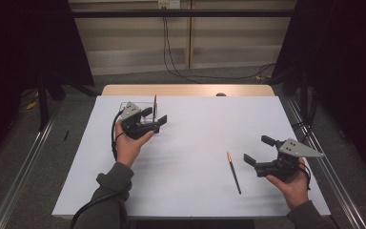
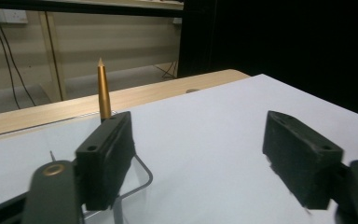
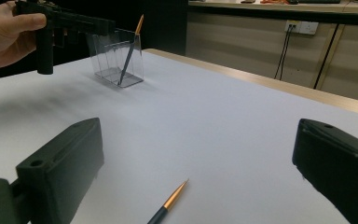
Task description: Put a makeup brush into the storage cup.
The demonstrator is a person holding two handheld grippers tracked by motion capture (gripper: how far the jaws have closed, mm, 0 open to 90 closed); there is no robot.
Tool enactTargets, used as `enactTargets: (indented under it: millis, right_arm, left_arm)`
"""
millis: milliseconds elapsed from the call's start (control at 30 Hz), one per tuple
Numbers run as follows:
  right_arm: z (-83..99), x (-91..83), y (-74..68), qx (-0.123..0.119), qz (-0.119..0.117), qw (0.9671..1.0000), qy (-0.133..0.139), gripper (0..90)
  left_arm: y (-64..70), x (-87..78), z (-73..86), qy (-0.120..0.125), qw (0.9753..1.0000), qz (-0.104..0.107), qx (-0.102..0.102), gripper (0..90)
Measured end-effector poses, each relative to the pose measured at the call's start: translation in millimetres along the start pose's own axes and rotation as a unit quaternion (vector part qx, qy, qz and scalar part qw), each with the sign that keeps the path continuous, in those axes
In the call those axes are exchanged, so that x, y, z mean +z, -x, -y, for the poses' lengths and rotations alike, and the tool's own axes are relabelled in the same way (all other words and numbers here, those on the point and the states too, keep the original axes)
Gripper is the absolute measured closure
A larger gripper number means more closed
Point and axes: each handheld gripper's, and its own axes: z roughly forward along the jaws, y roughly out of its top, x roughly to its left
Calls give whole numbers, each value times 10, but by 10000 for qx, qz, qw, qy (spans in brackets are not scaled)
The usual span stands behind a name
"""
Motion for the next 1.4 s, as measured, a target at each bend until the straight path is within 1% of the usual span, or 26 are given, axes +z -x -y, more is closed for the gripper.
enactTargets:
  millis: [33, 100, 133, 233, 367, 433, 467, 533, 667, 700, 767, 833, 933, 967, 1000, 1033, 1067, 1100, 1133, 1167, 1233, 1267, 1300, 1333, 1367, 1400]
  right_arm:
    - [-2, -2, 0, -7, 1, 10000, -10, 15]
    - [-3, -3, 2, -35, -2, 10000, -13, 15]
    - [-3, -2, 0, -13, -1, 10000, -8, 15]
    - [0, -1, -1, -10, -2, 10000, -14, 15]
    - [-1, -1, 1, -14, 3, 10000, -9, 15]
    - [-1, 0, 1, -16, 7, 10000, -19, 15]
    - [0, 0, 1, -15, 6, 10000, -20, 15]
    - [-1, -1, 0, -14, 8, 10000, -20, 15]
    - [-1, -1, 1, -12, 9, 10000, -20, 15]
    - [0, -1, 0, -7, 9, 10000, -23, 15]
    - [-1, -3, -1, -10, 2, 10000, -21, 15]
    - [-1, -4, -1, -10, 7, 10000, -21, 15]
    - [3, -5, 0, 1, 20, 10000, -22, 15]
    - [3, -6, 1, -4, 26, 10000, -26, 15]
    - [4, -9, 2, 12, 25, 10000, -40, 15]
    - [5, -8, 1, 16, 40, 10000, -34, 15]
    - [6, -7, 3, 12, 43, 10000, -29, 15]
    - [7, -8, 1, 20, 51, 10000, -28, 15]
    - [8, -9, 1, 16, 53, 10000, -30, 15]
    - [9, -9, 2, 10, 53, 10000, -39, 15]
    - [12, -11, 4, 13, 56, 10000, -37, 14]
    - [12, -14, 5, 8, 52, 10000, -36, 15]
    - [13, -16, 6, 8, 43, 10000, -35, 15]
    - [14, -18, 6, 6, 43, 10000, -37, 15]
    - [15, -21, 5, 13, 48, 10000, -43, 14]
    - [17, -23, 5, 19, 49, 10000, -44, 14]
  left_arm:
    - [-4, -4, 0, -32, 10000, -17, 77, 211]
    - [-3, 2, 3, -74, 9999, 80, 95, 173]
    - [7, 2, 7, -83, 9999, -4, 140, 155]
    - [2, 0, 9, -51, 9999, 9, 161, 120]
    - [-4, -8, 23, -41, 9999, 71, 62, 73]
    - [-7, -19, 25, -87, 9999, 3, 65, 60]
    - [-14, -23, 27, -54, 9999, 64, 71, 54]
    - [-9, -35, 26, -64, 10000, 29, 43, 39]
    - [-28, -65, 21, -125, 9997, 74, 186, 8]
    - [-23, -72, 23, -99, 9999, 38, 127, 4]
    - [-34, -92, 27, -95, 9997, 117, 182, 0]
    - [-30, -112, 34, -90, 9997, 106, 221, 0]
    - [-19, -148, 42, -42, 9996, 199, 204, 0]
    - [-24, -154, 47, 1, 9992, 321, 223, 0]
    - [-3, -163, 49, 8, 9995, 248, 175, 0]
    - [-10, -178, 48, -30, 9992, 293, 285, 0]
    - [3, -186, 51, -37, 9993, 278, 251, 0]
    - [-8, -203, 48, -105, 9988, 304, 382, 0]
    - [13, -202, 58, -41, 9992, 300, 279, 0]
    - [2, -216, 58, -70, 9988, 342, 352, 0]
    - [12, -235, 67, -60, 9989, 326, 336, 0]
    - [5, -245, 73, -53, 9985, 432, 334, 0]
    - [10, -255, 77, -64, 9986, 402, 348, 0]
    - [3, -263, 85, -51, 9982, 473, 366, 0]
    - [18, -272, 91, -64, 9987, 395, 322, 0]
    - [8, -278, 98, -52, 9983, 470, 344, 0]
